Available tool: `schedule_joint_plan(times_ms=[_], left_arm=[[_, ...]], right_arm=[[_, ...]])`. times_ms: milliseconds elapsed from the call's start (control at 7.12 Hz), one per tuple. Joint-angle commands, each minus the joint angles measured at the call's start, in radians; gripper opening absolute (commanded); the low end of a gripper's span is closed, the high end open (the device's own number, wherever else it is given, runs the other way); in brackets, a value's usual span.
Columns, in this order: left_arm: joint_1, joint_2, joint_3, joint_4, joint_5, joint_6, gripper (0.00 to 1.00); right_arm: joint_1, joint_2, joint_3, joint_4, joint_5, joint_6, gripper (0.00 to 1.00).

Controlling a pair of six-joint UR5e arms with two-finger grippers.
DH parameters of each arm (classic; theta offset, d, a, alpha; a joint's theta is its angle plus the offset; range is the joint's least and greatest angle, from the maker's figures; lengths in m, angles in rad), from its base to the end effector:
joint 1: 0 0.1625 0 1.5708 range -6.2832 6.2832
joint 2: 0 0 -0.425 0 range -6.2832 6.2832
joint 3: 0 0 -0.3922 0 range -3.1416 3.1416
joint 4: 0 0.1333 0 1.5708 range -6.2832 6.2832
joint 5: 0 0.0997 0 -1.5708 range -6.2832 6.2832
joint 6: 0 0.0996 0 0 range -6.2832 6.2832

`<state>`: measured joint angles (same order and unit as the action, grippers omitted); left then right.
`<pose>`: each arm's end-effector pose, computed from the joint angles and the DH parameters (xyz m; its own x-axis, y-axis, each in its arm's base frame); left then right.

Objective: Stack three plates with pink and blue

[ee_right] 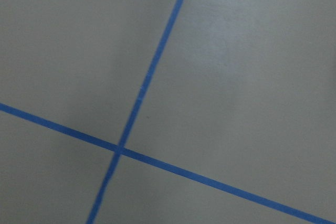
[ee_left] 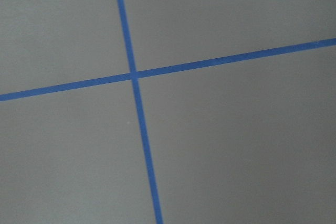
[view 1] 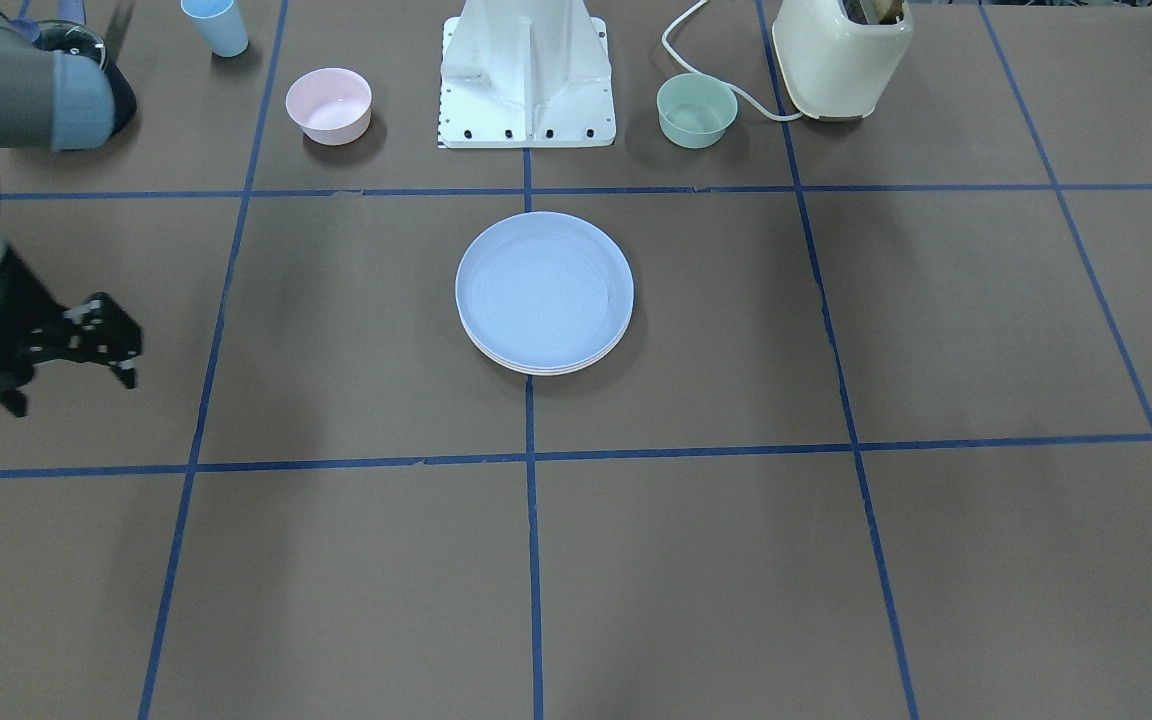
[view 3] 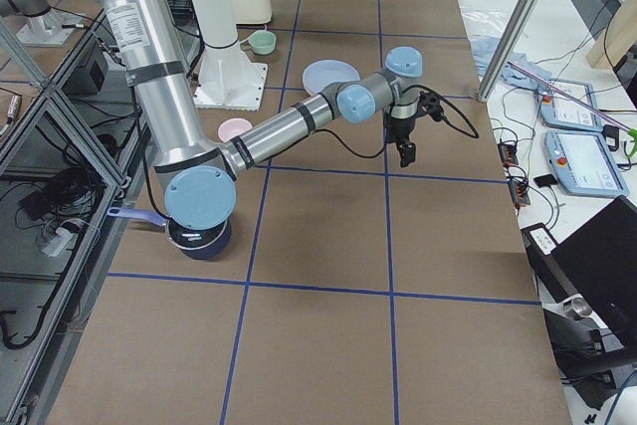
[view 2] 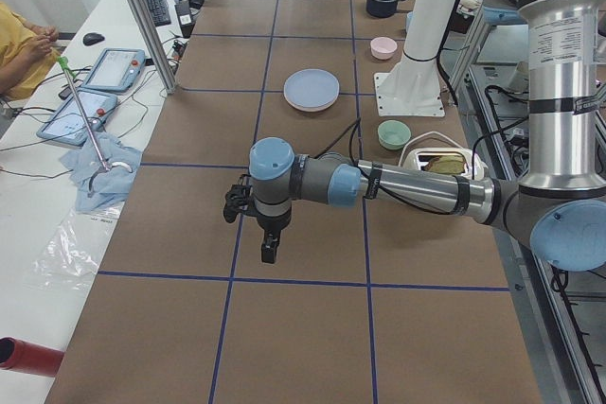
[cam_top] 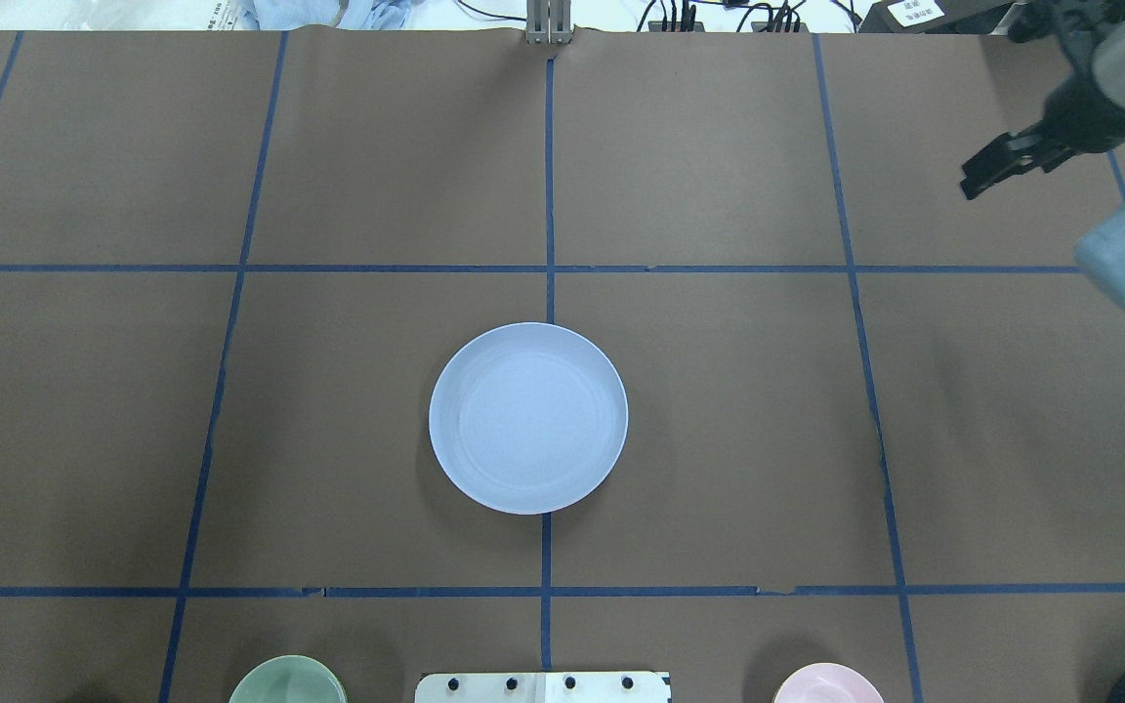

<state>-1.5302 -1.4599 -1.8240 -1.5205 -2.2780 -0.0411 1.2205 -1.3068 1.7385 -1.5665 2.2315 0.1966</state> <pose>-0.0504 -0.4499 0.5955 0.7582 0.0495 -0.6502 -0.0093 0.9978 0.0652 -0.1349 -0.5796 0.4379 0.7009 -0.3382 0.6280 0.1776 0.9355 0.3055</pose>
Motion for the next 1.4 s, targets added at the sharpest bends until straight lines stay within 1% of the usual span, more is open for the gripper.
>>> schedule_joint_plan(times_ms=[0, 140, 281, 421, 561, 702, 1263], left_arm=[[-0.042, -0.002, 0.002, 0.078, -0.002, 0.01, 1.0], [-0.042, -0.007, -0.023, 0.08, -0.003, 0.009, 1.0], [-0.041, -0.01, -0.008, 0.066, -0.009, 0.01, 1.0], [-0.038, -0.016, -0.003, 0.059, -0.009, 0.013, 1.0], [-0.039, -0.001, 0.018, -0.031, -0.003, 0.026, 1.0], [-0.039, 0.034, 0.05, -0.153, -0.009, 0.021, 1.0], [-0.035, 0.039, 0.075, -0.194, -0.008, 0.021, 1.0]], right_arm=[[0.154, -0.176, -0.065, 0.003, 0.096, -0.239, 1.0], [0.189, -0.239, -0.073, 0.005, 0.07, -0.343, 1.0], [0.229, -0.288, -0.065, 0.006, 0.056, -0.436, 1.0], [0.263, -0.32, -0.06, 0.008, 0.062, -0.456, 1.0], [0.293, -0.331, -0.053, 0.006, 0.078, -0.456, 1.0], [0.297, -0.338, -0.051, 0.0, 0.077, -0.454, 1.0], [0.306, -0.376, -0.054, 0.008, 0.068, -0.453, 1.0]])
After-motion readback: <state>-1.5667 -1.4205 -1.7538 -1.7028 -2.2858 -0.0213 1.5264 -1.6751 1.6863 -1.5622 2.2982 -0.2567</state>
